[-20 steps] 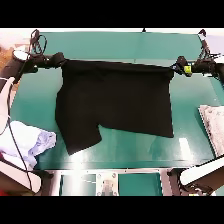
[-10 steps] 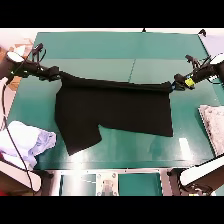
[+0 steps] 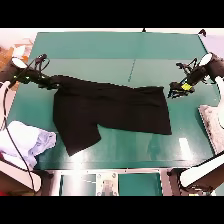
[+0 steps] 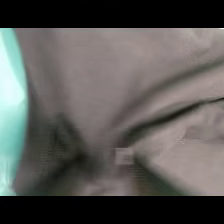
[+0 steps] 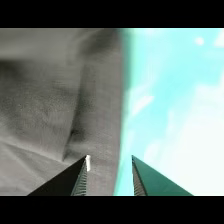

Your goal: Fold the shirts.

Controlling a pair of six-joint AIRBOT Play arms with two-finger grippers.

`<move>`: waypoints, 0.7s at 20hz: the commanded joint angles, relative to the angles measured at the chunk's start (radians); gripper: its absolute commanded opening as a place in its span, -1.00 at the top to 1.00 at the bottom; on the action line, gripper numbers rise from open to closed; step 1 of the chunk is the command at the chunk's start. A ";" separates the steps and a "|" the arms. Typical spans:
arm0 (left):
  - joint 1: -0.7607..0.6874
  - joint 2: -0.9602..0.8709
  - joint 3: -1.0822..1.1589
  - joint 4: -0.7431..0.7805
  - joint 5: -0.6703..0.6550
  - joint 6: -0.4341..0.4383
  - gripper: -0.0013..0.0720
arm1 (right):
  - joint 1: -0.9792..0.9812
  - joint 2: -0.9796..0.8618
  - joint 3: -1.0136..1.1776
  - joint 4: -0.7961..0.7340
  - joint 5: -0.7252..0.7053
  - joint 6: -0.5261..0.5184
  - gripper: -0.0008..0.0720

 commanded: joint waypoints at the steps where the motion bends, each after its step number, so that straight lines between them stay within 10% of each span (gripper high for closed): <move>1: 0.005 0.007 0.029 -0.002 -0.145 -0.027 -0.82 | 0.013 0.019 0.002 -0.019 0.048 0.053 0.08; 6: 0.077 0.077 0.029 -0.004 -0.407 -0.103 -0.82 | -0.002 0.217 -0.123 -0.007 0.042 0.085 0.18; 14: 0.164 0.367 -0.360 0.007 -0.343 -0.067 -0.82 | -0.088 0.605 -0.760 0.096 -0.212 0.119 0.26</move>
